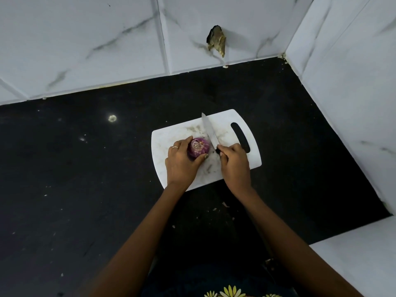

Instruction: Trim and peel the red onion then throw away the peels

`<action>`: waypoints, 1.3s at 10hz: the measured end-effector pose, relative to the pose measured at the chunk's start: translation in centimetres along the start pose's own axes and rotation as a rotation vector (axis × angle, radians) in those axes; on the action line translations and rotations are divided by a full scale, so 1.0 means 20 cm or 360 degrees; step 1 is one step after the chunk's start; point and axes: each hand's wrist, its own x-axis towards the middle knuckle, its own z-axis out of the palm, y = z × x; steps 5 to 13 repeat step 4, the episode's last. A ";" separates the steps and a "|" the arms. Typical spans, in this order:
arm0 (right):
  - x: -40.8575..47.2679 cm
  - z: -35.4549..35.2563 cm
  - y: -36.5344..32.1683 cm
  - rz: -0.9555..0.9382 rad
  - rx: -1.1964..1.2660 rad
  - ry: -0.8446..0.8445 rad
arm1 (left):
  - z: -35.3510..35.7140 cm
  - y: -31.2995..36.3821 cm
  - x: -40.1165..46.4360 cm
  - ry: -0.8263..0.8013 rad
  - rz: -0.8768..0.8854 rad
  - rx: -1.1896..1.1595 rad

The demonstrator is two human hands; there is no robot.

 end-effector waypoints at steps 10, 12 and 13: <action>-0.01 -0.04 -0.03 0.0019 -0.0031 0.0106 | -0.02 0.07 -0.03 0.0035 0.0020 0.0193; -0.01 -0.04 -0.03 0.0019 -0.0031 0.0106 | -0.02 0.07 -0.03 0.0035 0.0020 0.0193; -0.01 -0.04 -0.03 0.0019 -0.0031 0.0106 | -0.02 0.07 -0.03 0.0035 0.0020 0.0193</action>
